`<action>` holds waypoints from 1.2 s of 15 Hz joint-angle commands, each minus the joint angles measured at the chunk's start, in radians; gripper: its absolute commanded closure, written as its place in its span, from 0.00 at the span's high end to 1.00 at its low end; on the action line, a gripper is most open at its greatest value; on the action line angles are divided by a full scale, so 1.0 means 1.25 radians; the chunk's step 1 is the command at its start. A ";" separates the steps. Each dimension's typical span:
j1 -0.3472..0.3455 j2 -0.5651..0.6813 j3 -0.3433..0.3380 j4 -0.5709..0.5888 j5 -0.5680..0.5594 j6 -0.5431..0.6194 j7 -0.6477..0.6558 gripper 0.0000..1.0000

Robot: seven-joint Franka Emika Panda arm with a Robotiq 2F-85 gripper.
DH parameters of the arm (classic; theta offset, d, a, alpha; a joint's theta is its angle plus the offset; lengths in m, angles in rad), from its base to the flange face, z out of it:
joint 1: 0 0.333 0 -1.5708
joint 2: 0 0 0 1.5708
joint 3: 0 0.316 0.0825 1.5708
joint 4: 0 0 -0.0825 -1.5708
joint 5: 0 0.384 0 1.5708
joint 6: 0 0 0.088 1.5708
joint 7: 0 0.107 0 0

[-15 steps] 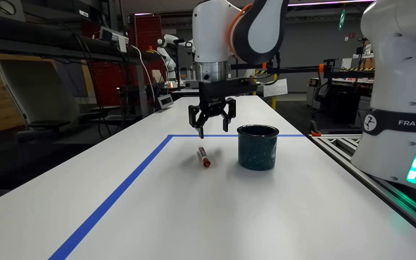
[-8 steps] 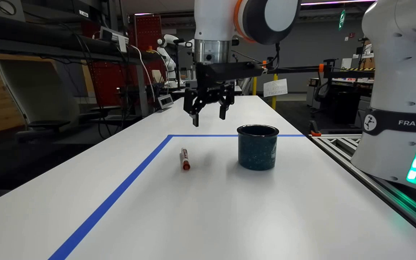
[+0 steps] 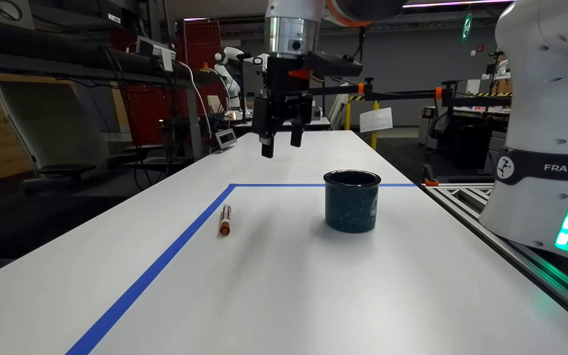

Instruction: Take the marker out of the cup

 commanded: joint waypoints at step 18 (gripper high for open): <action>-0.030 -0.137 0.057 -0.005 0.129 -0.201 -0.290 1.00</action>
